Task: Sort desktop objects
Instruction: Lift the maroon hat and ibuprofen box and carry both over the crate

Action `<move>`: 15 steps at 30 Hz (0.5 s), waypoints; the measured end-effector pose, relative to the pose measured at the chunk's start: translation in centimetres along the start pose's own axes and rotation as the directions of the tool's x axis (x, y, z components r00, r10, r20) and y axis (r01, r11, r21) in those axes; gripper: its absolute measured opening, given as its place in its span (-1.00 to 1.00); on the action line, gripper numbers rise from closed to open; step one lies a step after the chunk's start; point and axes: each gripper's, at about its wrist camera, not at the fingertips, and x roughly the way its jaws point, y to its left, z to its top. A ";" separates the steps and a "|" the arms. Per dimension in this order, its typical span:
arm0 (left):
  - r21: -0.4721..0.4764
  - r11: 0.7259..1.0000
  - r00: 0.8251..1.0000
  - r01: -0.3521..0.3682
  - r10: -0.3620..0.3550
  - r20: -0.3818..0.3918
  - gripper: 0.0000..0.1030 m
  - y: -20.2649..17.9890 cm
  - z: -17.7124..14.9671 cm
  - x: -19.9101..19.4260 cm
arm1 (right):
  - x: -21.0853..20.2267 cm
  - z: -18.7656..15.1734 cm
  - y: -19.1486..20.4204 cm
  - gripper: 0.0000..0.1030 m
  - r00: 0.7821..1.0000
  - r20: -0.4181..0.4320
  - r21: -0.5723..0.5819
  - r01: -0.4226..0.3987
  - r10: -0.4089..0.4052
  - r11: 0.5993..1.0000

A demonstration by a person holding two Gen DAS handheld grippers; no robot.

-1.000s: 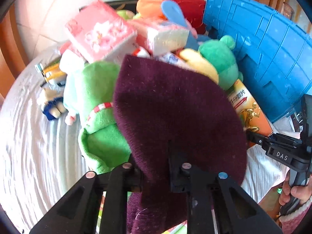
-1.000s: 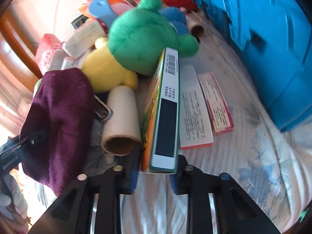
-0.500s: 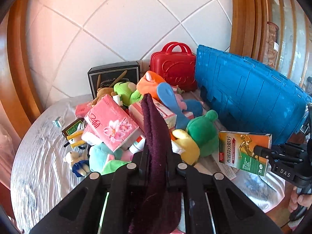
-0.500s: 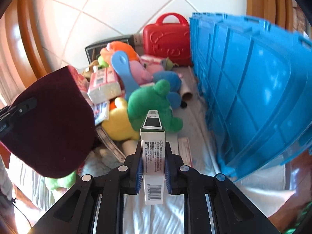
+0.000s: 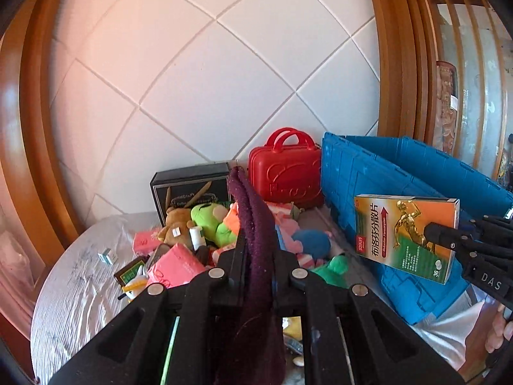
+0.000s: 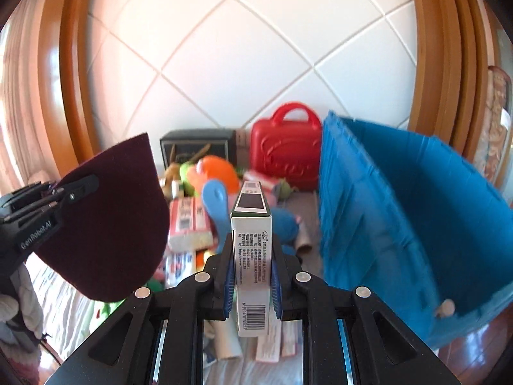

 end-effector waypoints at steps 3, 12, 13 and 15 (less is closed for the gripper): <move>0.019 1.000 0.999 0.009 -0.010 0.040 -0.80 -2.3 2.5 0.2 | -1.4 2.4 -2.0 -0.65 0.998 0.063 0.007 0.016 -0.017 1.000; 0.102 0.992 0.980 0.075 -0.092 0.176 -0.79 -13.6 11.0 1.0 | -6.8 6.7 -11.5 -0.65 0.971 0.201 0.038 0.123 -0.128 0.992; 0.110 0.990 0.975 0.088 -0.109 0.194 -0.79 -15.2 12.1 0.9 | -7.3 6.8 -12.9 -0.65 0.967 0.208 0.045 0.138 -0.145 0.989; 0.124 0.986 0.965 0.111 -0.137 0.225 -0.79 -18.1 13.9 0.6 | -8.1 6.9 -15.4 -0.65 0.959 0.217 0.061 0.171 -0.181 0.983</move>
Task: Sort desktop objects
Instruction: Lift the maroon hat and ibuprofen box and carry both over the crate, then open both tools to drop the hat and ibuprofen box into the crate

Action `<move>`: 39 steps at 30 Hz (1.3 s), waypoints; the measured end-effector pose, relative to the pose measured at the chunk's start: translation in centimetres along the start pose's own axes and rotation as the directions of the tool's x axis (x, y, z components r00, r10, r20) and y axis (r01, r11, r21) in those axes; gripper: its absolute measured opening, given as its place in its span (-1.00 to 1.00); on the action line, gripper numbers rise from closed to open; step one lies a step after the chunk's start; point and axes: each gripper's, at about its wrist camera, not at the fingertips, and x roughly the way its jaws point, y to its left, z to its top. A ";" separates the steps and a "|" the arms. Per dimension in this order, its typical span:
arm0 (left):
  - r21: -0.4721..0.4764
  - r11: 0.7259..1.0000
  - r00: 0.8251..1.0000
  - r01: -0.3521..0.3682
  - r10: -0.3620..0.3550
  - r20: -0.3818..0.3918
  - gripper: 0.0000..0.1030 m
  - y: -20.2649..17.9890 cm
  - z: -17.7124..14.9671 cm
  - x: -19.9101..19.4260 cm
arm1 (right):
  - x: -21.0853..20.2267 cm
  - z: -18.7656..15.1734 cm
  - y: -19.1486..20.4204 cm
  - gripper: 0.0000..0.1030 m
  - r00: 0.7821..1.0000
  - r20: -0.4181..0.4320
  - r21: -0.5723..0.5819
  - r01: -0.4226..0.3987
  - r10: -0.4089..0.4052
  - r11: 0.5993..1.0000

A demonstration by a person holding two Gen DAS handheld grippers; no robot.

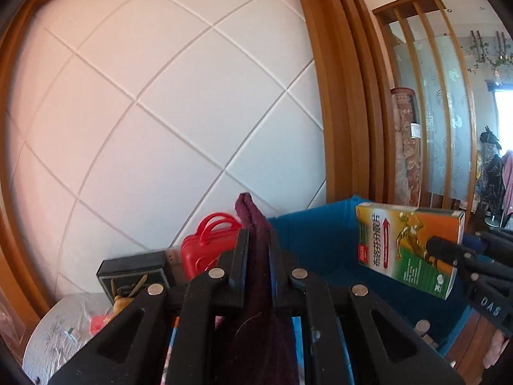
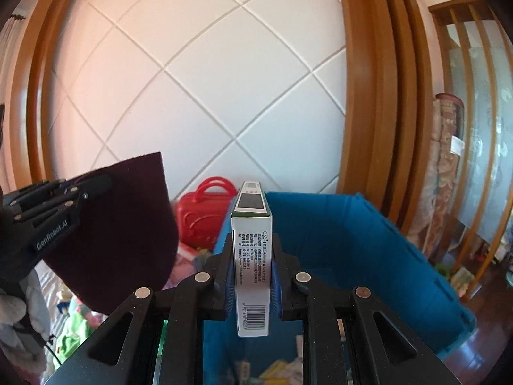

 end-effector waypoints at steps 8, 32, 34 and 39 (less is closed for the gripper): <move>0.024 0.991 0.990 0.135 -0.136 0.040 -0.80 -10.8 5.6 1.7 | 1.8 -1.6 -9.9 -0.65 0.993 -0.058 0.044 0.104 -0.101 0.994; 0.037 0.981 0.934 0.190 -0.169 -0.315 0.49 -16.9 -5.0 9.0 | 7.5 -8.9 -15.1 -0.58 0.968 -0.230 0.088 0.119 -0.096 0.989; 0.036 0.980 0.931 0.196 -0.174 -0.322 0.54 -17.0 -5.2 9.1 | 7.8 -8.9 -15.1 -0.20 0.967 -0.228 0.091 0.139 -0.115 0.986; -0.004 0.981 0.923 0.192 -0.182 -0.340 0.55 -16.5 -5.4 9.9 | 7.3 -9.1 -14.7 0.91 0.966 -0.184 0.071 0.198 -0.182 0.978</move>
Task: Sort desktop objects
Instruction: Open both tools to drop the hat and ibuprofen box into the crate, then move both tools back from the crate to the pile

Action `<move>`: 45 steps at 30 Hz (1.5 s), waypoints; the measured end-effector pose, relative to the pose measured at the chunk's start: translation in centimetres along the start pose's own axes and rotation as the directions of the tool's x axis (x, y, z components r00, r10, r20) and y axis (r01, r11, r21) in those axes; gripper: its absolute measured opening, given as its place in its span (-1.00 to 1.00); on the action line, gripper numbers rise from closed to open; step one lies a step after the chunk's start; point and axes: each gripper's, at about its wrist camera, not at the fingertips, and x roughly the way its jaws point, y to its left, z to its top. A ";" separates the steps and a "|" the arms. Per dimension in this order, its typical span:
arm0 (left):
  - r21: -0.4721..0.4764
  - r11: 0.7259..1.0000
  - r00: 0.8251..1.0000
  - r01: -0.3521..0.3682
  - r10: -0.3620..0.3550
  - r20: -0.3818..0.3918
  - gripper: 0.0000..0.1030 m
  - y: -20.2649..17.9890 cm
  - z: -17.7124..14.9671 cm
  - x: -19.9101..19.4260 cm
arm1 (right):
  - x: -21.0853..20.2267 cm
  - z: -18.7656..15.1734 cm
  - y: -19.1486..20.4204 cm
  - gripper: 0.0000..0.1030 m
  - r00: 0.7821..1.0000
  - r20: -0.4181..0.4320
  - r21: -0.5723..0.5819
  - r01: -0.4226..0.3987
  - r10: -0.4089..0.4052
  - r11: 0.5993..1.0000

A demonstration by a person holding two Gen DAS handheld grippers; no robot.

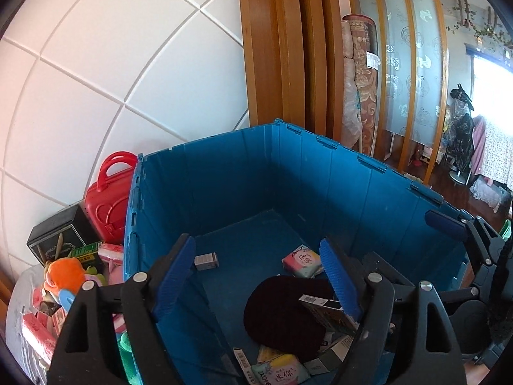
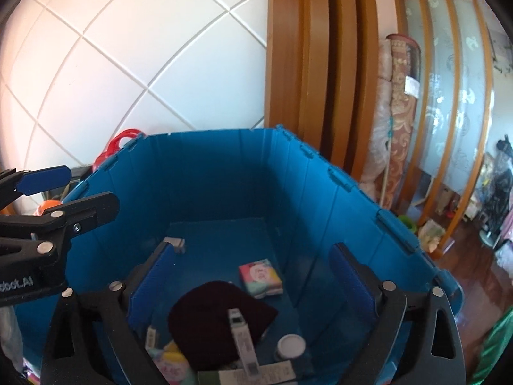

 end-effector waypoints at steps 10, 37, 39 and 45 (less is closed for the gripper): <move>-0.042 0.999 1.000 -0.018 0.018 -0.012 0.55 0.4 -0.2 0.3 | 1.2 -0.7 -0.7 0.98 1.000 -0.014 0.035 0.007 -0.007 0.999; -0.018 0.998 0.994 -0.052 0.054 0.096 0.55 -0.3 -0.6 -1.0 | 1.0 -1.4 -0.2 0.99 0.998 0.052 0.033 0.035 -0.037 0.999; -0.004 0.998 0.989 -0.059 0.059 0.138 0.55 -0.5 -1.0 -1.8 | 1.3 -1.3 -0.2 0.99 0.999 0.016 0.046 0.031 -0.032 0.998; 0.006 0.996 0.968 -0.087 0.083 0.235 0.55 0.0 -2.6 -5.3 | 0.1 -2.4 0.5 0.99 1.000 -0.019 0.092 -0.020 0.021 0.996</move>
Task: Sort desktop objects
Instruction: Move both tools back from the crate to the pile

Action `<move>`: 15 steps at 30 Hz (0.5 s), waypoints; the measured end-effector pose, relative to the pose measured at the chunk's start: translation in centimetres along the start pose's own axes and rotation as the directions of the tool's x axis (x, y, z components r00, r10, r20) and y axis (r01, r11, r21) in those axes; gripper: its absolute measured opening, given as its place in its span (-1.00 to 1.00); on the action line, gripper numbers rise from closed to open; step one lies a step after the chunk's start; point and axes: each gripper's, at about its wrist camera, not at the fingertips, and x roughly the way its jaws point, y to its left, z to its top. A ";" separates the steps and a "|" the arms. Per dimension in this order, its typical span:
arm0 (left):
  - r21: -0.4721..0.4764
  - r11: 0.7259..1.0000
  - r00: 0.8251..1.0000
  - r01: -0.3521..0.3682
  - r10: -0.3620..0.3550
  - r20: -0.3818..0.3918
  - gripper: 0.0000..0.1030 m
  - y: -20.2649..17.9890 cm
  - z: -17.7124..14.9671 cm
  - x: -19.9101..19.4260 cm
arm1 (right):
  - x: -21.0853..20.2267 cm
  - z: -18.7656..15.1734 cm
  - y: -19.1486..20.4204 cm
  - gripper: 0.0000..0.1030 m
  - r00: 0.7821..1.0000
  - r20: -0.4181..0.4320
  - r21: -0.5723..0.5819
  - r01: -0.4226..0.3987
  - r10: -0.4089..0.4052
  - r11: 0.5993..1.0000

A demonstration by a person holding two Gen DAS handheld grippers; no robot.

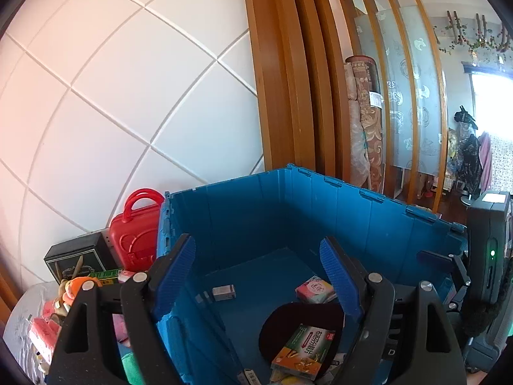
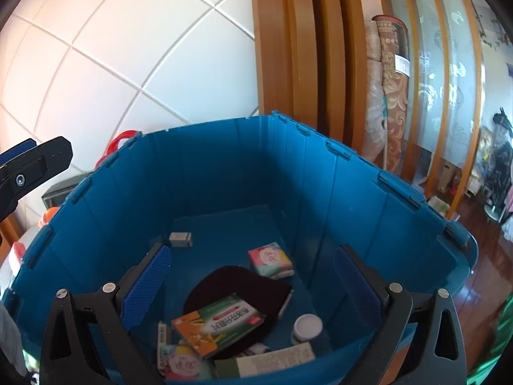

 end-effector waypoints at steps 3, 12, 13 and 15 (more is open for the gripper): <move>0.003 1.000 1.000 -0.015 0.015 -0.010 0.55 1.2 -0.6 -2.0 | -1.3 -0.1 1.1 0.99 1.000 0.025 -0.018 0.001 -0.001 1.000; -0.151 0.979 0.990 -0.138 0.139 -0.005 0.88 11.8 -4.3 -10.2 | -6.2 0.7 7.6 1.00 0.988 0.072 -0.059 -0.132 0.136 0.990; -0.165 0.970 0.984 -0.177 0.176 -0.019 0.88 13.4 -5.2 -11.0 | -6.9 0.7 8.9 1.00 0.983 0.085 -0.076 -0.156 0.163 0.985; -0.201 0.946 0.967 -0.253 0.245 -0.064 0.89 16.8 -7.4 -12.4 | -8.0 0.6 11.5 1.00 0.972 0.102 -0.117 -0.199 0.211 0.973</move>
